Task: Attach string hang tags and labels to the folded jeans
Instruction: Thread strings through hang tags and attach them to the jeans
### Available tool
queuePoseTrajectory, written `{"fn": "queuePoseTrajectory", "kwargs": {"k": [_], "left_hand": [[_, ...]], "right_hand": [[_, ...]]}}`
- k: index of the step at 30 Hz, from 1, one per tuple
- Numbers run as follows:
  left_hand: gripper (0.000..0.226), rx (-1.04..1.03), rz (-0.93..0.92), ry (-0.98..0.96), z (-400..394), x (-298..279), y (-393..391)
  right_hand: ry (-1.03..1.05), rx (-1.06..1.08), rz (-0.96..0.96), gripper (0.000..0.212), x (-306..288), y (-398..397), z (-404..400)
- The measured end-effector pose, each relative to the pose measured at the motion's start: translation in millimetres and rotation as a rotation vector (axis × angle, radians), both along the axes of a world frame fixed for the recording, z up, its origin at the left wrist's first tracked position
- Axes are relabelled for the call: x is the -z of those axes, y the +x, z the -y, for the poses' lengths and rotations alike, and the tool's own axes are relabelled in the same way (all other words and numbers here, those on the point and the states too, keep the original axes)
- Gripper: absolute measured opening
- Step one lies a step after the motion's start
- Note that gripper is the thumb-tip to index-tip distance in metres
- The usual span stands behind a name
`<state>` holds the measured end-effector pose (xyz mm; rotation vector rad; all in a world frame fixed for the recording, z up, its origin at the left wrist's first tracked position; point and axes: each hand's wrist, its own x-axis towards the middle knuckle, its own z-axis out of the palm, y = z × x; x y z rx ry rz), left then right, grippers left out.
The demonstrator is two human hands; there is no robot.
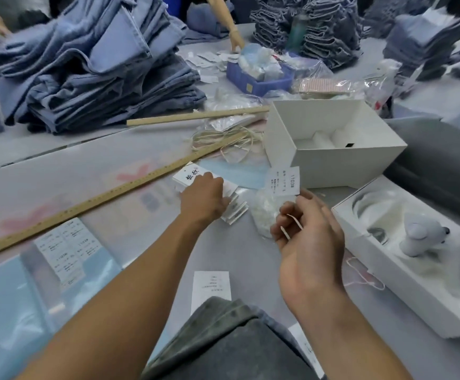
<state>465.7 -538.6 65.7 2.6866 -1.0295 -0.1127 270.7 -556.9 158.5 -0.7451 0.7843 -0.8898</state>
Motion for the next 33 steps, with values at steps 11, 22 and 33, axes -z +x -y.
{"fn": "queuePoseTrajectory", "kwargs": {"k": [11,22,33], "left_hand": [[0.016,0.054,-0.099,-0.056,-10,-27,27],[0.014,-0.166,-0.259,-0.656,-14,-63,-10],[0.021,-0.534,-0.528,-1.403,-126,-79,-99]], "right_hand": [[0.044,-0.054,0.024,0.014,5,0,-2],[0.112,-0.047,0.013,0.01,9,-2,0],[-0.182,-0.177,0.004,0.011,-26,-14,-3]]}}
